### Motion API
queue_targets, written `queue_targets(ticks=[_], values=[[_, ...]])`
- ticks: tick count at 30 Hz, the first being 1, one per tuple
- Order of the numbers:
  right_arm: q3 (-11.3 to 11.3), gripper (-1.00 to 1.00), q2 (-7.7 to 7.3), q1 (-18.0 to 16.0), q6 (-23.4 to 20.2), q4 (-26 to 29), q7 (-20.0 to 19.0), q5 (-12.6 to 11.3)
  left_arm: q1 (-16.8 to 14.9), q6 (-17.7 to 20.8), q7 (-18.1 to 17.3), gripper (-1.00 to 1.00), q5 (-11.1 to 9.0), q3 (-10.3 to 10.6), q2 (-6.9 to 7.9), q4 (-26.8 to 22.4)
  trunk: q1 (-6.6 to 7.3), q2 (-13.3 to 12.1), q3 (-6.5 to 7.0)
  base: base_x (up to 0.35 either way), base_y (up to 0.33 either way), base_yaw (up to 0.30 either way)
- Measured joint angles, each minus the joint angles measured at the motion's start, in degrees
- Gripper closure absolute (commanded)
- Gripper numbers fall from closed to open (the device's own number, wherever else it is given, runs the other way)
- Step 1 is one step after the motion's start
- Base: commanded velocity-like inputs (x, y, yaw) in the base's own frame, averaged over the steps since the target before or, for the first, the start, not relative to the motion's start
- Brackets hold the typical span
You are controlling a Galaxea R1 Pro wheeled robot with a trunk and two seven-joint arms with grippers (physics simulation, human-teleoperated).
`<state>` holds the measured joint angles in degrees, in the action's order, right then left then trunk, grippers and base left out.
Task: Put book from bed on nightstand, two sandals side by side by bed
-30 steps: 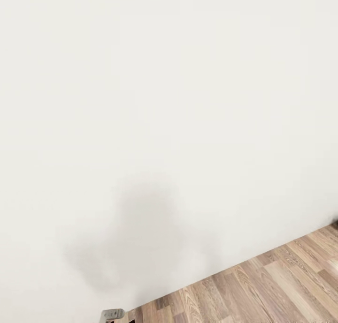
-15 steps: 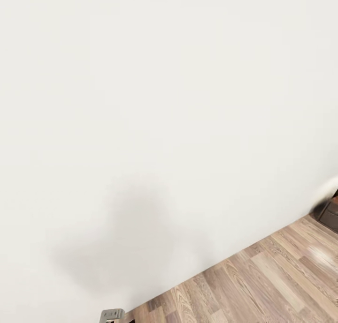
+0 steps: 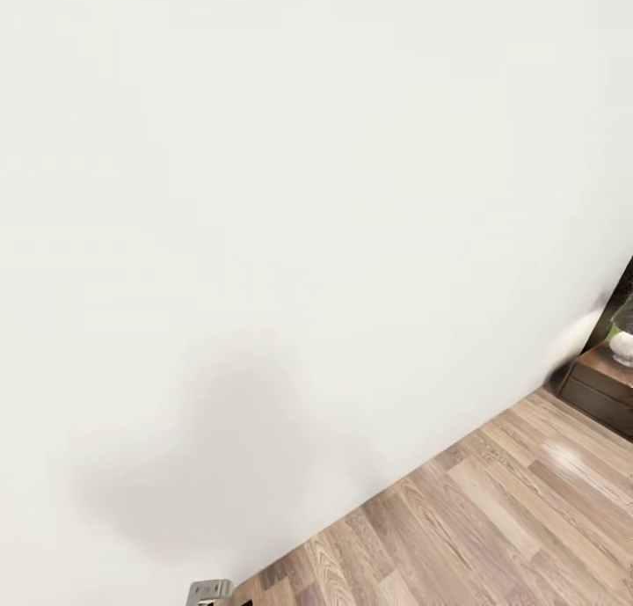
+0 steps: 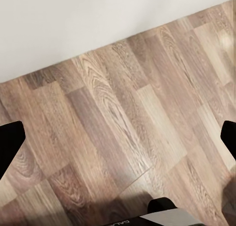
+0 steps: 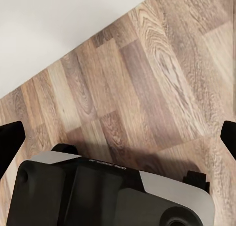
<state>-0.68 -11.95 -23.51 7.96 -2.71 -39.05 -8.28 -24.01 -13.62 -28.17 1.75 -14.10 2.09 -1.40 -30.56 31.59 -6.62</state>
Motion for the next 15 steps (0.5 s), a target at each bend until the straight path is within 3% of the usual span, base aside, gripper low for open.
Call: queue_targets(ticks=[15], values=[[0.00, -1.00, 0.00, 0.00, 0.00, 0.00, 0.00, 0.01, -0.02, 0.00, 0.00, -1.00, 0.00, 0.00, 0.00, -0.02, 0.00, 0.00, 0.00, 0.000, 0.000, -0.196]])
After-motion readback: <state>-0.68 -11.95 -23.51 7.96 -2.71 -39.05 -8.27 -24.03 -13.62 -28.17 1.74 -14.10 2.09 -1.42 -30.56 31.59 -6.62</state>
